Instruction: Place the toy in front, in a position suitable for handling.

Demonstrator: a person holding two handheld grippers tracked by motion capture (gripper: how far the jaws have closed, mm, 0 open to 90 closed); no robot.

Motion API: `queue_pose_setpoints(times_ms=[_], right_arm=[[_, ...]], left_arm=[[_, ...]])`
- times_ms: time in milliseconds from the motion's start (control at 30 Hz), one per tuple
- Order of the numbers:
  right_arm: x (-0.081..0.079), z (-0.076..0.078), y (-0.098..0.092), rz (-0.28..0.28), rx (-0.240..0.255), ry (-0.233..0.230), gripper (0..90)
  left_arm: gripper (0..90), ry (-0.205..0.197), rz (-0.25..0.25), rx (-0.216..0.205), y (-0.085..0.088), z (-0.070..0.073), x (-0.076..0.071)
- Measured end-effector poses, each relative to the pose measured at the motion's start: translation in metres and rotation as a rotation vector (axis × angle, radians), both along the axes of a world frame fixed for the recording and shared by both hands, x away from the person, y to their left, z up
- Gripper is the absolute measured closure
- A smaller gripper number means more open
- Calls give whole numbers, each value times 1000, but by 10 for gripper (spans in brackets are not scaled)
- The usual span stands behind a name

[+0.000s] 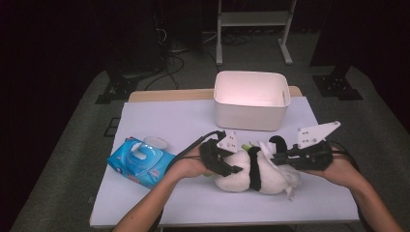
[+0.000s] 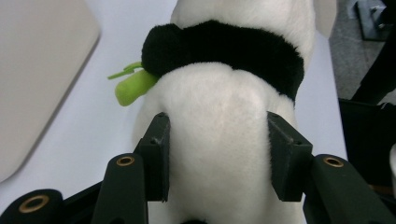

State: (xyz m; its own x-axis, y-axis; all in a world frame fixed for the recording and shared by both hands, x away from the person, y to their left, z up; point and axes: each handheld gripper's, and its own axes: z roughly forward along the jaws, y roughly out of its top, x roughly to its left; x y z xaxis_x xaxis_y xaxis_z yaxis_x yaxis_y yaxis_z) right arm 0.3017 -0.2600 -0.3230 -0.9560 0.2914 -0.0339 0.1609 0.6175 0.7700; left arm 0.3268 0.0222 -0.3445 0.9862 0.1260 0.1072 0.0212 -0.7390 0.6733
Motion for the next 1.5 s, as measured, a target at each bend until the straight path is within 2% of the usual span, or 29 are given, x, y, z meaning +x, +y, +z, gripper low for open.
queue_pose_setpoints(times_ms=[167, 367, 500, 567, 667, 800, 833, 900, 967, 1000, 1033, 1067, 1133, 1200, 1300, 1500], right_arm=[[11, 2, 17, 22, -16, -7, 850], [10, 4, 12, 10, -75, -6, 848], [13, 9, 12, -12, -66, -26, 845], [13, 4, 15, -5, -68, -12, 846], [11, -5, 18, 12, -68, 28, 849], [0, -11, 16, 28, -82, 46, 850], [-4, -12, 15, 36, -84, 48, 850], [-8, -15, 14, 56, -78, 57, 851], [-13, -17, 13, 63, -76, 58, 851], [-14, -17, 13, 68, -75, 49, 850], [-15, -18, 13, 67, -72, 49, 850], [-17, -18, 13, 69, -71, 49, 851], [-18, -19, 13, 74, -68, 51, 850], [-19, -19, 12, 80, -67, 47, 850], [-20, -19, 12, 81, -67, 46, 850], [-21, -19, 13, 88, -76, 40, 849]], left_arm=[[489, -17, 17, 9, 18, 4, 0], [482, -18, 16, -14, 27, -2, -7], [471, -31, 1, 0, 26, -2, -12], [442, -16, -3, -1, 27, -1, -12], [390, 35, -13, -10, 27, 2, -12], [358, 94, -33, -23, 23, 10, -9], [360, 106, -37, -42, 23, 13, -9], [381, 118, -46, -82, 23, 21, -7], [386, 99, -41, -95, 20, 29, -5], [397, 87, -34, -84, 18, 31, -3], [419, 56, -13, -49, 14, 31, 1], [433, 48, 3, -25, 10, 30, 4], [492, 75, -10, -17, 4, 27, 11], [522, 75, -3, -7, -1, 23, 16], [566, 104, -16, 9, -6, 16, 24], [593, 122, -16, 48, -15, 10, 35]])
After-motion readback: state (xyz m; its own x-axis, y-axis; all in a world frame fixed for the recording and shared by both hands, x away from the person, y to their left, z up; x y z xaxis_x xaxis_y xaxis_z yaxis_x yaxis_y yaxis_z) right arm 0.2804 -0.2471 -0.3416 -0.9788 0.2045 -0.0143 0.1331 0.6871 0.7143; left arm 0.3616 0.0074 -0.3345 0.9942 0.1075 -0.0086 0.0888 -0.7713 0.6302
